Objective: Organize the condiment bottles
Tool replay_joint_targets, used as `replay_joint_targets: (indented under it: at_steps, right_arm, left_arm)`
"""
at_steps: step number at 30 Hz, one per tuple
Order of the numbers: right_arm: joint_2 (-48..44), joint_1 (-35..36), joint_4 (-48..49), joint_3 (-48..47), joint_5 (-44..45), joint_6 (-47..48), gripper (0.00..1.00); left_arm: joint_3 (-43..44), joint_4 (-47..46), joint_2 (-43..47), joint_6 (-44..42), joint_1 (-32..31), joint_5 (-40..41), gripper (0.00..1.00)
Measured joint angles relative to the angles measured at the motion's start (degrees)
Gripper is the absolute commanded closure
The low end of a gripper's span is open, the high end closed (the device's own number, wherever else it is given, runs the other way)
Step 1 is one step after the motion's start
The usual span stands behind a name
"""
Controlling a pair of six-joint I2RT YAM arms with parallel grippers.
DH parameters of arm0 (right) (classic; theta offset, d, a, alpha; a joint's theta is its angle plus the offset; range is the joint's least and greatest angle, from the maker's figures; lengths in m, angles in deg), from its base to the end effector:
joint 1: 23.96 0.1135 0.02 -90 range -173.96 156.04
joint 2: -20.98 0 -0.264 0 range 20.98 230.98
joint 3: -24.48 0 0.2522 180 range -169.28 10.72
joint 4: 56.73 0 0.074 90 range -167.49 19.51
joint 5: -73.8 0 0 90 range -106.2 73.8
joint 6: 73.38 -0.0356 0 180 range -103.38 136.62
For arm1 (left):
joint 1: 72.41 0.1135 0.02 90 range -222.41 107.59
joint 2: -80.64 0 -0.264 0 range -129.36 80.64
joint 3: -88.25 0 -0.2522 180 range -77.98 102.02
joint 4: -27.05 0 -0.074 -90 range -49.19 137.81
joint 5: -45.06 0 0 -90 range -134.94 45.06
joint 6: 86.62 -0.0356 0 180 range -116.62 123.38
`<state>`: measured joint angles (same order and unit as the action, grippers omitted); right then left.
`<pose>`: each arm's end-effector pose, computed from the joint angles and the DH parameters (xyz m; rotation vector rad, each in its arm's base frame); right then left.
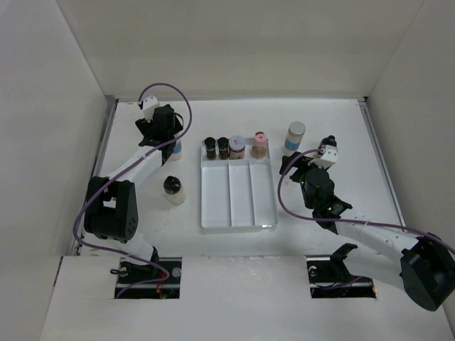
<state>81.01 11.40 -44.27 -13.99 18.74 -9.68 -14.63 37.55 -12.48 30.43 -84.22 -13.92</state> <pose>0.1949 0.1133 0.2332 0.3110 1.6799 0.2750 0.3662 -0.0578 0.2610 -0.5864 1.8752 0.1082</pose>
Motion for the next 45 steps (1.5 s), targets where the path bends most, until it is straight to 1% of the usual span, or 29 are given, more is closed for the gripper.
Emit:
replay_joint_targets:
  at_steps: [11, 18, 20, 22, 24, 28, 31, 34, 38, 41, 45]
  right_arm:
    - [0.0, 0.0, 0.0, 0.0, 0.0, 0.2, 0.09]
    - [0.4, 0.0, 0.0, -0.2, 0.0, 0.5, 0.08]
    - [0.4, 0.0, 0.0, -0.2, 0.0, 0.6, 0.07]
    - [0.4, 0.0, 0.0, -0.2, 0.0, 0.6, 0.07]
    - [0.4, 0.0, 0.0, -0.2, 0.0, 0.6, 0.07]
    - [0.5, 0.0, 0.0, -0.3, 0.0, 0.6, 0.07]
    - [0.8, 0.0, 0.0, -0.4, 0.0, 0.6, 0.07]
    - [1.2, 0.0, 0.0, -0.4, 0.0, 0.6, 0.07]
    - [1.2, 0.1, 0.0, -0.4, 0.0, 0.6, 0.06]
    - [1.2, 0.3, 0.0, -0.4, 0.0, 0.6, 0.06]
    - [1.2, 0.4, 0.0, -0.4, 0.0, 0.6, 0.06]
  left_arm:
    - [-2.8, 1.5, 3.7, 0.0, -1.2, 0.2, 0.2]
    - [-3.0, 2.1, 3.8, -0.1, -2.7, -0.6, 0.21]
    - [-2.9, 2.1, 2.7, -0.2, -2.8, -0.9, 0.24]
    - [-2.9, 2.3, 1.5, -0.3, -2.7, -1.0, 0.3]
    - [-2.9, 2.5, 0.2, -0.3, -2.6, -1.1, 0.38]
    - [-2.5, 3.0, -0.6, -0.7, -2.6, -1.3, 0.58]
    - [-2.1, 3.3, -0.9, -0.9, -2.6, -1.2, 0.67]
    - [-2.1, 3.4, -0.8, -1.5, -2.8, -0.9, 0.7]
    - [-2.1, 5.4, 1.1, -3.1, -3.0, -0.3, 0.71]
    - [-2.1, 6.6, 4.9, -4.2, -3.4, 0.0, 0.71]
    - [-2.1, 6.9, 12.3, -5.7, -5.2, 1.1, 0.71]
